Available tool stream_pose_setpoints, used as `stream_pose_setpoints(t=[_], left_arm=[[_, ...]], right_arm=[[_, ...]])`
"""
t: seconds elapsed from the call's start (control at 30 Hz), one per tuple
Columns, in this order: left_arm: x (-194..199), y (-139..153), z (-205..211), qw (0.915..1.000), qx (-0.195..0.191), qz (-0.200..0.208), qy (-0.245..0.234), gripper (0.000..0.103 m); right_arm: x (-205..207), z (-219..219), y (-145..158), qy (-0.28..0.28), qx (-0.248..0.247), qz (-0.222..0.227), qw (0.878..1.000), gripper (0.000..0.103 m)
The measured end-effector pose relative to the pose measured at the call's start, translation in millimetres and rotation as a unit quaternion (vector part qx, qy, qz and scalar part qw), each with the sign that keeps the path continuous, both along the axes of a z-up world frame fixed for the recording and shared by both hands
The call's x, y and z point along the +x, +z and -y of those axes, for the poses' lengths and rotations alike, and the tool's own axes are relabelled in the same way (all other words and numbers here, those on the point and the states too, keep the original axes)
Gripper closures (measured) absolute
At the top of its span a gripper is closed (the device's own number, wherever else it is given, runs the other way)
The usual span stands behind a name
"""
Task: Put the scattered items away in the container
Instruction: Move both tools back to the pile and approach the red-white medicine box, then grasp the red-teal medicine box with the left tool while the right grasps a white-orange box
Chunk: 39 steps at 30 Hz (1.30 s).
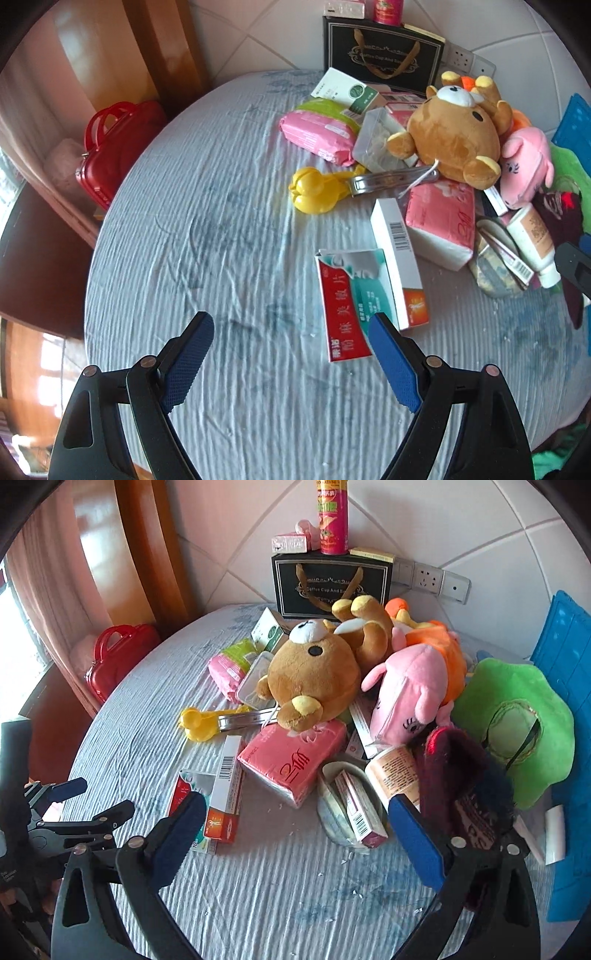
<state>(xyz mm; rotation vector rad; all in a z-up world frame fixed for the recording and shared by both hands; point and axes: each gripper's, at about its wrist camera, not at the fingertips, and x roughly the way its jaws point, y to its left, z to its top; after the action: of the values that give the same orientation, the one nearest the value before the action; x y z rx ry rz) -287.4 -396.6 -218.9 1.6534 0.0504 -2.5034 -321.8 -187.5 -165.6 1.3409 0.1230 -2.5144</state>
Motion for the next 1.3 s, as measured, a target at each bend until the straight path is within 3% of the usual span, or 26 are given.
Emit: stream_pose_setpoints(t=[0.1, 0.13, 0.4, 0.63, 0.7, 0.77, 1.0, 1.17, 1.3], left_arm=[[-3, -17, -1, 0.9998, 0.017, 0.013, -0.006, 0.016], [-4, -22, -4, 0.9996, 0.022, 0.014, -0.010, 0.016], [-18, -78, -39, 0.9974, 0.032, 0.056, -0.032, 0.016], [-27, -97, -57, 0.9961, 0.057, 0.061, -0.029, 0.015], [-29, -99, -60, 0.9974, 0.039, 0.055, -0.025, 0.020], [-30, -96, -54, 0.9979, 0.040, 0.047, -0.019, 0.029], [-31, -93, -5, 0.9983, 0.024, 0.051, 0.016, 0.029], [-39, -92, 11, 0.9980, 0.025, 0.056, -0.014, 0.027], [-48, -98, 18, 0.9974, 0.031, 0.058, -0.031, 0.020]], right_arm=[[-3, 7, -14, 0.000, 0.011, 0.021, 1.000, 0.038], [-4, 9, -20, 0.001, 0.014, 0.028, 1.000, 0.040], [-9, 5, -47, 0.014, 0.016, 0.055, 0.998, 0.040], [-15, -4, -61, 0.031, 0.009, 0.068, 0.997, 0.040], [-16, -2, -63, 0.040, 0.009, 0.070, 0.997, 0.040], [-17, 5, -65, 0.052, 0.017, 0.070, 0.996, 0.041], [-24, 45, -78, 0.084, -0.001, 0.088, 0.993, 0.057], [-35, 73, -95, 0.076, -0.006, 0.105, 0.992, 0.057], [-45, 89, -108, 0.060, 0.000, 0.117, 0.991, 0.057]])
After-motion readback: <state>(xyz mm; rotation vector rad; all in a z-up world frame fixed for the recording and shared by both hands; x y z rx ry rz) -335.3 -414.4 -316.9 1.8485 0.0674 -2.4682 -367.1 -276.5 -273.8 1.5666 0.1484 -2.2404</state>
